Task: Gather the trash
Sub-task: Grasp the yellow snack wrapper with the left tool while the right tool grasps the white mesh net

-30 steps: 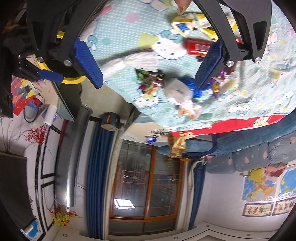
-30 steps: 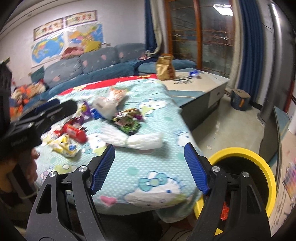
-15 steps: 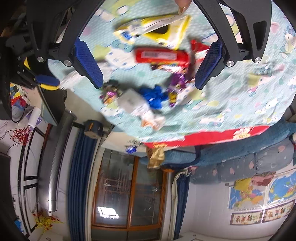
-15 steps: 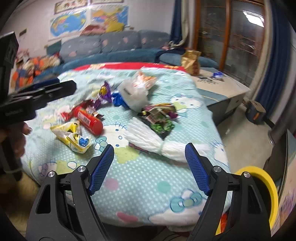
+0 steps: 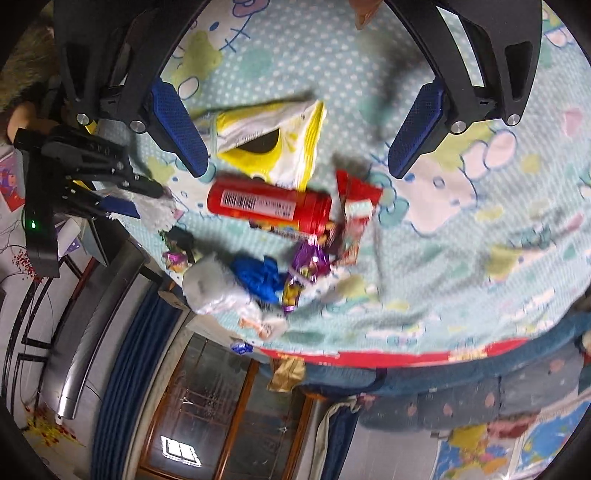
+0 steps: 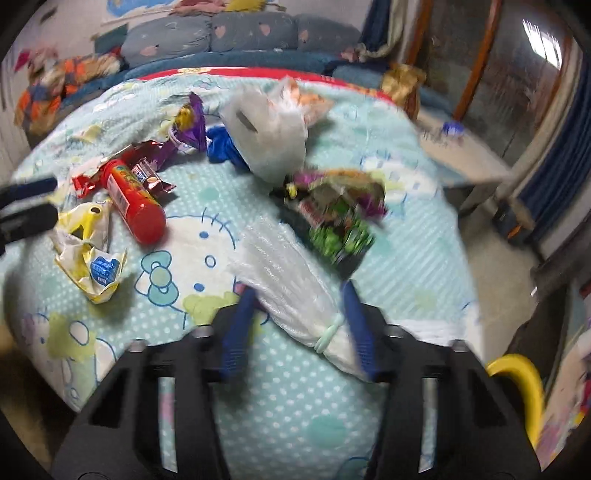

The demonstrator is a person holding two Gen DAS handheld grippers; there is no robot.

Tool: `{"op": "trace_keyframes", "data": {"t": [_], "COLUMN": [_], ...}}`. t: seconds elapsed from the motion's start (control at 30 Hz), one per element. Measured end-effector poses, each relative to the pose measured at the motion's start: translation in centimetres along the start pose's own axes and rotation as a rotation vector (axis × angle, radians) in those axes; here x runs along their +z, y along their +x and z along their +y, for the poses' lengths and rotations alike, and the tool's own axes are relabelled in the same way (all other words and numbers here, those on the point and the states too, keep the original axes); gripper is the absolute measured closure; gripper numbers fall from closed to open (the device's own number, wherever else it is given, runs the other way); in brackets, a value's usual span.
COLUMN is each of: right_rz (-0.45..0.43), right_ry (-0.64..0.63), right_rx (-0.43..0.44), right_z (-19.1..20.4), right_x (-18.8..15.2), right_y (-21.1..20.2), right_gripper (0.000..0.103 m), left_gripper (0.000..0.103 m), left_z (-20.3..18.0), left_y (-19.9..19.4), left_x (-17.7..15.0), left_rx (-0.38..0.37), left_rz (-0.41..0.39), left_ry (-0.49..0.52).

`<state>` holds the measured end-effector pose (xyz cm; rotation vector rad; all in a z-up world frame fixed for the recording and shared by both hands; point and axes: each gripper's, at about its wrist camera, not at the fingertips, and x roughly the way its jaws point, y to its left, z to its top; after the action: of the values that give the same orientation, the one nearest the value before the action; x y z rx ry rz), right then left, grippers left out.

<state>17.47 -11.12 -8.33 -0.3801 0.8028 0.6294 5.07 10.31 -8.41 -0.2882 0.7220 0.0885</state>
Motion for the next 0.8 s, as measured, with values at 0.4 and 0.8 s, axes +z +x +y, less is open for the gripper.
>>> {"op": "trace_keyframes", "data": {"t": [0.4,0.8], "right_rz": [-0.056,-0.092], "right_ry": [0.122,0.14], "right_rx": [0.109,0.14], "right_z": [-1.0,-0.7], "right_x": [-1.9,-2.5], "right_y": [-3.3,-5.3], "right_gripper": [0.087,0.087], "left_gripper": [0.045,0.089], "left_z": [0.1,-1.4], "left_y": [1.4,-0.2], "left_x": [-1.1,-0.3], "left_rx": [-0.072,-0.094], "left_rz": [0.079,0.041], "left_ry": [-0.08,-0.028]}}
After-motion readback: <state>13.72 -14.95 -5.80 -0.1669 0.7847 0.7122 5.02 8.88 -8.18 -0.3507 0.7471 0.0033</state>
